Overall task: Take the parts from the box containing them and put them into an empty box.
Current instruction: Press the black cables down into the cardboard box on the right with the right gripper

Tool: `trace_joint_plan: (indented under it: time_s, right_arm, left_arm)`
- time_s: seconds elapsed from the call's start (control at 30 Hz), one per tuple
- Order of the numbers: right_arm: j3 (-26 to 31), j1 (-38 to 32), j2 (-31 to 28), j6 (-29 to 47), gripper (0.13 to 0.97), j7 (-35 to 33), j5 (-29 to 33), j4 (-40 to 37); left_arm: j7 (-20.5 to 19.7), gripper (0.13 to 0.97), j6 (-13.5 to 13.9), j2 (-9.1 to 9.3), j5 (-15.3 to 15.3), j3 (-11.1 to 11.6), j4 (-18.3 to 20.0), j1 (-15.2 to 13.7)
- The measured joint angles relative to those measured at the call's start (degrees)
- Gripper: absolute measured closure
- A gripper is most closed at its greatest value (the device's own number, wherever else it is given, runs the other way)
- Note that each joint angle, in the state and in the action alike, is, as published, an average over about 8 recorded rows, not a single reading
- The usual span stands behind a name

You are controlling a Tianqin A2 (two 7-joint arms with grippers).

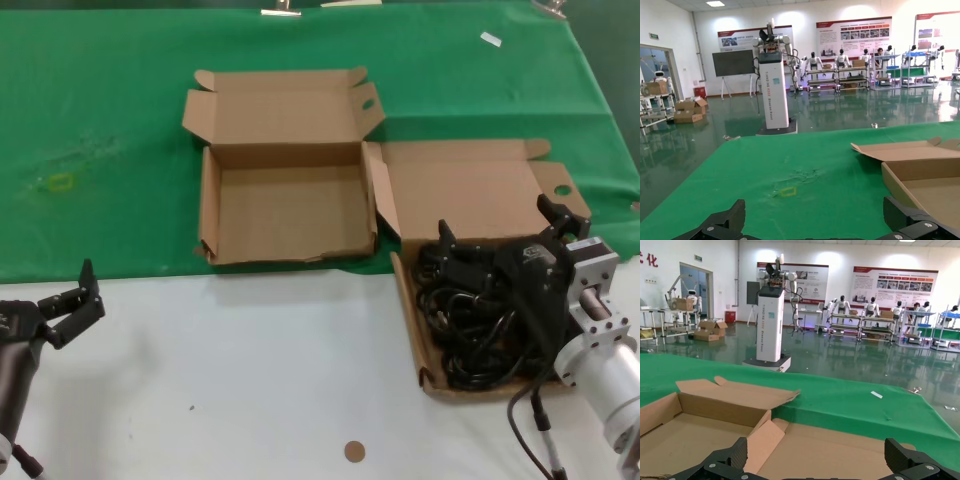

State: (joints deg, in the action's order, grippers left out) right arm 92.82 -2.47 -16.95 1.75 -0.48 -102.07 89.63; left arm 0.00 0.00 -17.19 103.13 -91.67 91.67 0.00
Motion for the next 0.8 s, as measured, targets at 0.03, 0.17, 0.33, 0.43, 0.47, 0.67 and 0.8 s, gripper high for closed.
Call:
trace_joint_plan:
  time_s: [0.03, 0.17, 0.33, 0.43, 0.47, 0.67, 0.8]
  right_arm:
    - [0.0, 0.0, 0.0, 0.0, 0.129, 0.0, 0.0, 0.0]
    - [0.0, 0.0, 0.0, 0.0, 0.129, 0.0, 0.0, 0.0]
    - [0.0, 0.0, 0.0, 0.0, 0.129, 0.0, 0.0, 0.0]
    - [0.3, -0.1, -0.1, 0.0, 0.129, 0.0, 0.0, -0.1]
    - [0.4, -0.1, -0.2, -0.1, 0.129, 0.0, 0.0, -0.2]
    - [1.4, -0.5, -1.2, 0.0, 0.129, 0.2, 0.1, -0.5]
    - [2.6, -0.7, -3.0, -0.3, 0.129, 0.5, 0.1, -0.3]
  left_arm:
    - [0.0, 0.135, 0.0, 0.0, 0.0, 0.0, 0.0, 0.0]
    - [0.0, 0.151, 0.0, 0.0, 0.0, 0.0, 0.0, 0.0]
    - [0.0, 0.175, 0.0, 0.0, 0.0, 0.0, 0.0, 0.0]
    - [0.0, 0.214, 0.0, 0.0, 0.0, 0.0, 0.0, 0.0]
    - [0.0, 0.227, 0.0, 0.0, 0.0, 0.0, 0.0, 0.0]
    - [0.0, 0.266, 0.0, 0.0, 0.0, 0.0, 0.0, 0.0]
    - [0.0, 0.332, 0.0, 0.0, 0.0, 0.0, 0.0, 0.0]
